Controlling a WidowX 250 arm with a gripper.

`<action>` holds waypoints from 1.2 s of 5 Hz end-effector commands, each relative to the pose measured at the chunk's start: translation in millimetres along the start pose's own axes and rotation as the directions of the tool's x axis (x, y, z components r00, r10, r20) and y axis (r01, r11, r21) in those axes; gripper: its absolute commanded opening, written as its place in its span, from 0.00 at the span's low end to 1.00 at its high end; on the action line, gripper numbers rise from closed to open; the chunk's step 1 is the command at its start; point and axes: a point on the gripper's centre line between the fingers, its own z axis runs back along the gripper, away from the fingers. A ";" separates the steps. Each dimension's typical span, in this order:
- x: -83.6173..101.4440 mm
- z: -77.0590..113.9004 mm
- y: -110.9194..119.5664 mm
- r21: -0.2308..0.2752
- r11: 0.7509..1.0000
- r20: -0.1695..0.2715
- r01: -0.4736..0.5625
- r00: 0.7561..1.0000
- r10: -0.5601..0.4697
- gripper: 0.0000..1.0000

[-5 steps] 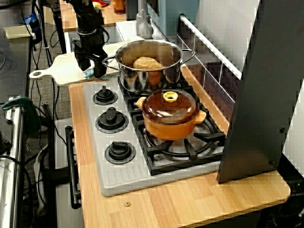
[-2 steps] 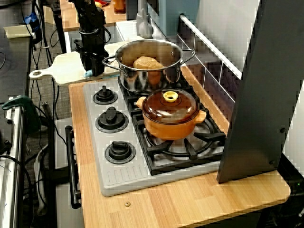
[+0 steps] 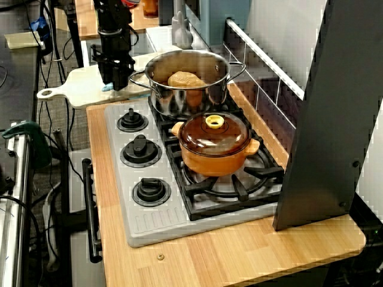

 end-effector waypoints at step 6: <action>-7.7 90.8 -24.0 -0.129 0.984 -0.083 0.120 0.988 -0.131 0.00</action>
